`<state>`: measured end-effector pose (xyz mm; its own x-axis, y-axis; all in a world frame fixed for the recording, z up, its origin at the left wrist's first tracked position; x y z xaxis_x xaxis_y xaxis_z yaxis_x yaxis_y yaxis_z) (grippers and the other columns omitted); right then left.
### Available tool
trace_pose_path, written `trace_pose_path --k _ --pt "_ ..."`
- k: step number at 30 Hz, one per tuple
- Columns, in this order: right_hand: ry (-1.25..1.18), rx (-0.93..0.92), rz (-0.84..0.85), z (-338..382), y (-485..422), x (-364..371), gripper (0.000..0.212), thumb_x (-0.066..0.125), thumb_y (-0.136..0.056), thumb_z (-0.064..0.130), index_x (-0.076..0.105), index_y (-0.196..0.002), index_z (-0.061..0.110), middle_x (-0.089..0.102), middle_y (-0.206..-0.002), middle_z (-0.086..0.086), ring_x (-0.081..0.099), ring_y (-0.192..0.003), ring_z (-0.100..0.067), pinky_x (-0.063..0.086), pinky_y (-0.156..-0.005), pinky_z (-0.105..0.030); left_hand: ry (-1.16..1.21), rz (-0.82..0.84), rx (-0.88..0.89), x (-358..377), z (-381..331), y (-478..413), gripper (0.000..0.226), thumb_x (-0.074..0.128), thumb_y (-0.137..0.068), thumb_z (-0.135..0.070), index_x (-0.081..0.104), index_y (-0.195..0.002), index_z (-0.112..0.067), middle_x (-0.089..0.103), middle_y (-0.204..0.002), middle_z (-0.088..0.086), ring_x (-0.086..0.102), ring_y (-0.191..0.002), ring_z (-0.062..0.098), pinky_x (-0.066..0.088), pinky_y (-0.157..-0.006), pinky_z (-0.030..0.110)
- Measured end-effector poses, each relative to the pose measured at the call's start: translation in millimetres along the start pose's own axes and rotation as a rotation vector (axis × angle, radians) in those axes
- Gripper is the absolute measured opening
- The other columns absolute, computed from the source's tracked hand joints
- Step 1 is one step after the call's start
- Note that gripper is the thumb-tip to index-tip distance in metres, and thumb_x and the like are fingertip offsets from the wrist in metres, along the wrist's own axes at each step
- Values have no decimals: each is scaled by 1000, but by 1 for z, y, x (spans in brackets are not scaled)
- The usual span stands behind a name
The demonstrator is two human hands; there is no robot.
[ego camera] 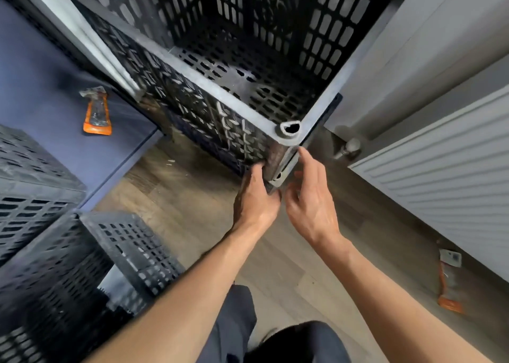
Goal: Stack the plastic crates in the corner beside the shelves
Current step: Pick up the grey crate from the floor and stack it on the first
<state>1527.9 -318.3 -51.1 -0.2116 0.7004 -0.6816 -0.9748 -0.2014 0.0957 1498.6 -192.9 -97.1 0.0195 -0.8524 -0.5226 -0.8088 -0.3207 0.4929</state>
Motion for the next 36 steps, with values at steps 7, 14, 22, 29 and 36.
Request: trace_pose_path --k 7,14,22,29,36 --pt "-86 -30 20 -61 -32 59 51 61 -92 34 37 -136 27 48 -136 7 48 -123 -13 43 -101 -34 -31 -155 74 30 27 -30 50 55 -92 -25 23 -130 -32 59 -127 6 56 -115 28 47 -88 37" --pt "-271 -114 -32 -71 -47 59 55 73 -81 40 37 -122 35 51 -125 14 52 -115 -5 46 -90 -26 -125 -255 166 32 20 -36 62 53 -93 -21 16 -142 -21 52 -132 8 53 -119 28 37 -80 29" --pt "-247 -98 110 -74 -55 59 74 78 -75 43 24 -125 34 51 -129 2 61 -101 -18 49 -87 -35 -132 -177 143 25 26 -40 69 62 -84 -19 18 -137 -28 61 -112 6 62 -102 31 48 -79 37" --pt "-187 -190 206 -70 -55 57 84 74 -84 40 18 -146 38 43 -122 15 54 -110 -12 39 -89 -28 -31 -221 209 37 41 -39 88 70 -80 -18 11 -137 -48 50 -134 2 56 -116 28 48 -92 42" --pt "-123 -186 175 -73 -62 64 82 81 -69 47 32 -134 36 49 -138 6 50 -126 -15 44 -106 -44 -148 -368 326 53 47 -42 115 76 -80 -21 -16 -145 -46 34 -150 6 34 -138 28 39 -107 48"
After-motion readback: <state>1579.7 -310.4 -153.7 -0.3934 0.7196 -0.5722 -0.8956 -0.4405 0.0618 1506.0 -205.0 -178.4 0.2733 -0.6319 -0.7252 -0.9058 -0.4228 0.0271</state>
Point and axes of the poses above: each hand's wrist, its own y-axis away from the middle knuckle, its own x-axis out of the palm, z = x × y, the point moved 9 cm from there along -y, towards the middle knuckle
